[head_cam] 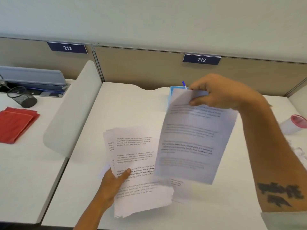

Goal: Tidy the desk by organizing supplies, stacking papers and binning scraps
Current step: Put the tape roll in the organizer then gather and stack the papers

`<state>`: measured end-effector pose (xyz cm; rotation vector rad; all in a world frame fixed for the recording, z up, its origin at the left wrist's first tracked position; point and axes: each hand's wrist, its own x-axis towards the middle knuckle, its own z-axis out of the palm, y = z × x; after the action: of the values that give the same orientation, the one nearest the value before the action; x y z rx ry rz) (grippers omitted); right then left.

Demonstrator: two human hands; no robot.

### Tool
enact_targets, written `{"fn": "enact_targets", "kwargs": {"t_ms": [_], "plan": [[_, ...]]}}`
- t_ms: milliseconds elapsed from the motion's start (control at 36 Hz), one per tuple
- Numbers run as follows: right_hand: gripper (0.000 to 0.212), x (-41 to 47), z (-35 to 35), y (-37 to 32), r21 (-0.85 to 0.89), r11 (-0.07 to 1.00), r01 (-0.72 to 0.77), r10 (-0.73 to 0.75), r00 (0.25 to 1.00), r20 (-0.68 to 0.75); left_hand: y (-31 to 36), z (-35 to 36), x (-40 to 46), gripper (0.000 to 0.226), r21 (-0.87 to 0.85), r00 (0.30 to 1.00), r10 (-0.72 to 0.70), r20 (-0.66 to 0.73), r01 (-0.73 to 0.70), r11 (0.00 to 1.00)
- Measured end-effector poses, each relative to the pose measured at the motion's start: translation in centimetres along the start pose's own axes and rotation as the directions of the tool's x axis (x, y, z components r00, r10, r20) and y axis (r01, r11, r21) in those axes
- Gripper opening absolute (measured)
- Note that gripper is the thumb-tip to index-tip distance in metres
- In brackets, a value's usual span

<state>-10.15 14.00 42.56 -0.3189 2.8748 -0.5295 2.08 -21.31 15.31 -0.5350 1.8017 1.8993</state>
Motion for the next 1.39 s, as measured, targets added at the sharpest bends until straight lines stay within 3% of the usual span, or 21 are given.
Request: {"fn": "enact_targets", "kwargs": {"t_ms": [333, 472, 611, 750, 917, 972, 1056, 1167, 1306, 1389], "plan": [[0.035, 4.7, 11.2, -4.5, 0.027, 0.999, 0.022, -0.030, 0.943, 0.331, 1.7, 2.3, -1.6, 0.048, -0.033, 0.987, 0.019, 0.161, -0.014, 0.999], [0.053, 4.8, 14.4, -5.6, 0.016, 1.000, -0.023, 0.016, 0.936, 0.351, 1.7, 2.4, -2.0, 0.042, -0.042, 0.989, -0.007, 0.149, 0.014, 0.999], [0.056, 4.5, 15.2, -6.2, -0.022, 0.999, -0.040, 0.045, 0.947, 0.318, 1.2, 2.3, -2.0, 0.045, -0.097, 0.988, -0.060, 0.140, 0.074, 0.992], [0.061, 4.4, 16.3, -6.8, -0.042, 0.998, -0.039, 0.050, 0.957, 0.287, 0.7, 1.7, -2.2, 0.064, -0.110, 0.985, -0.056, 0.166, 0.074, 0.991], [0.057, 5.0, 17.9, -6.9, 0.065, 0.997, -0.037, 0.018, 0.965, 0.263, -0.2, 1.2, -1.5, 0.053, -0.084, 0.976, -0.099, 0.196, 0.117, 0.990], [0.050, 5.3, 18.4, -6.3, 0.178, 0.982, -0.061, 0.025, 0.980, 0.197, -0.3, 0.8, -1.3, 0.051, -0.087, 0.980, -0.091, 0.177, 0.108, 0.990], [0.043, 6.2, 19.6, -4.4, 0.366, 0.923, -0.117, 0.141, 0.989, -0.039, -0.3, -0.2, -1.1, 0.051, -0.092, 0.991, -0.066, 0.115, 0.077, 0.993], [0.035, 7.1, 22.4, -1.3, 0.482, 0.842, -0.242, 0.386, 0.895, -0.224, -0.5, -2.6, -1.1, 0.046, -0.087, 0.999, -0.044, 0.008, 0.044, 0.995], [0.055, 6.9, 27.8, 1.3, 0.453, 0.810, -0.374, 0.449, 0.891, -0.068, -0.9, -6.2, -1.1, 0.043, -0.124, 0.989, -0.049, -0.141, 0.031, 0.992], [0.078, 7.1, 30.6, 1.6, 0.305, 0.855, -0.420, 0.434, 0.901, 0.024, -0.6, -7.5, -1.2, 0.035, -0.158, 0.977, -0.033, -0.210, -0.001, 0.987]]}}
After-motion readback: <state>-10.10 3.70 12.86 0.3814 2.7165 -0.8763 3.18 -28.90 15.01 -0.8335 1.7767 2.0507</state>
